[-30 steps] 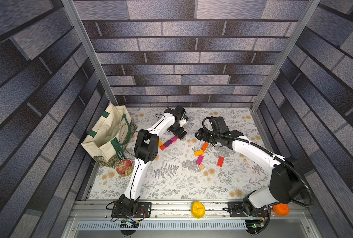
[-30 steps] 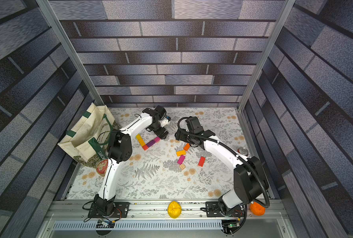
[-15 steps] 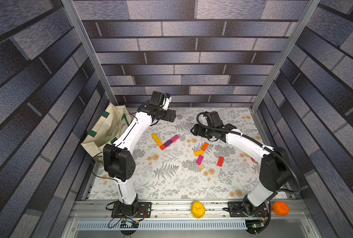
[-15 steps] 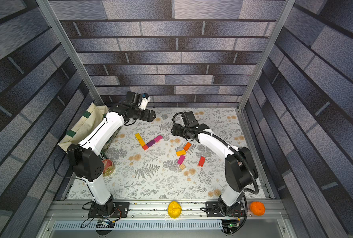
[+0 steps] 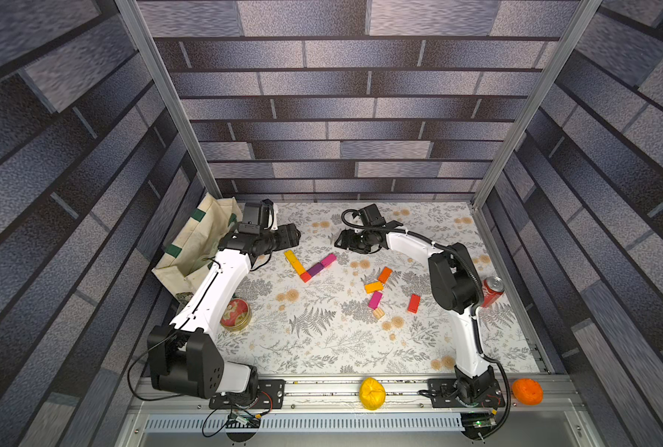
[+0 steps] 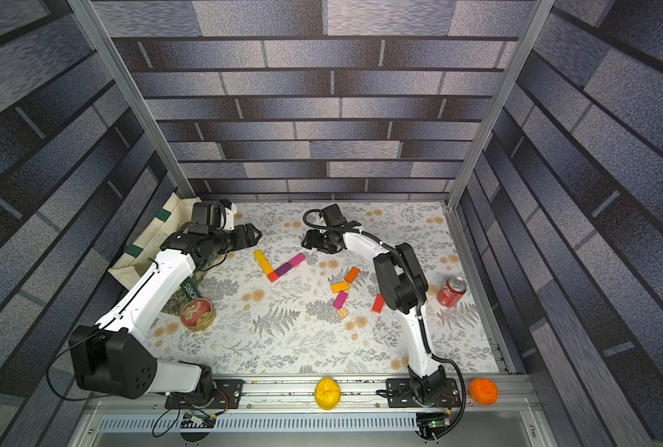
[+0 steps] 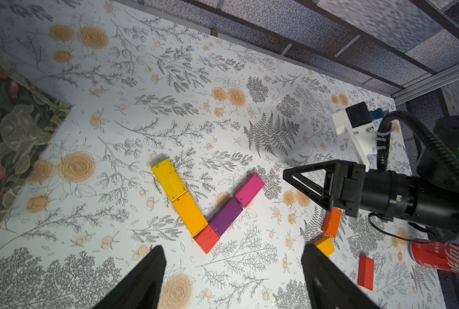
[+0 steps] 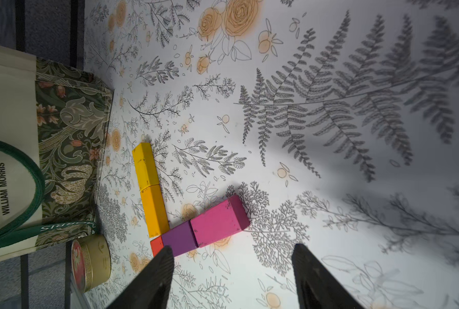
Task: Assemble the letter v with building blocks
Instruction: Assemble the building block at the center of the board.
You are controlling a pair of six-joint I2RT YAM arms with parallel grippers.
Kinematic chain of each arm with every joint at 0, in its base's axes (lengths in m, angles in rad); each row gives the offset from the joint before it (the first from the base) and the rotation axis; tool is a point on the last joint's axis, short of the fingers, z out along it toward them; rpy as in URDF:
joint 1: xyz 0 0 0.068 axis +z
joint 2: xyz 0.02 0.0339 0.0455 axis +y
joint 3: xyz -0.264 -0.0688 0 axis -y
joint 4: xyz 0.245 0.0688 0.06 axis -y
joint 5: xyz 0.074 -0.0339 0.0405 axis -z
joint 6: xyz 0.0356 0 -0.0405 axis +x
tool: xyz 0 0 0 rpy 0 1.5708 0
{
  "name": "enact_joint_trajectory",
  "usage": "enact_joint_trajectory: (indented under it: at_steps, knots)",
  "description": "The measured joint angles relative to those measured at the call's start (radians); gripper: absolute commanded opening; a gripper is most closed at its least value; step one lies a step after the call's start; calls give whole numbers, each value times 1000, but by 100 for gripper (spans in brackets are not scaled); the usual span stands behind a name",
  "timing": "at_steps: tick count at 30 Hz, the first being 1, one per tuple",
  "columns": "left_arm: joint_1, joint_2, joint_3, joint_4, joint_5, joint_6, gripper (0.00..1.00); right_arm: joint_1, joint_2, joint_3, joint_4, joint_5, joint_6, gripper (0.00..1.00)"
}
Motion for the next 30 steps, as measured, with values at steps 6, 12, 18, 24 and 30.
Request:
enact_joint_trajectory:
  at_steps: [6, 12, 18, 24, 30]
  knots:
    - [12, -54, -73, 0, 0, -42, 82, 12, 88, 93, -27, -44, 0, 71]
    - [18, -72, -97, 0, 0, -61, 82, 25, 134, 154, -48, -58, -2, 70]
    - [24, -72, -108, -1, 0, -65, 82, 41, 155, 162, -66, -67, -3, 69]
    - [24, -72, -113, 0, 0, -72, 82, 49, 166, 180, -77, -74, -5, 66]
    - [27, -72, -118, -1, 0, -72, 82, 58, 182, 204, -85, -77, -4, 62]
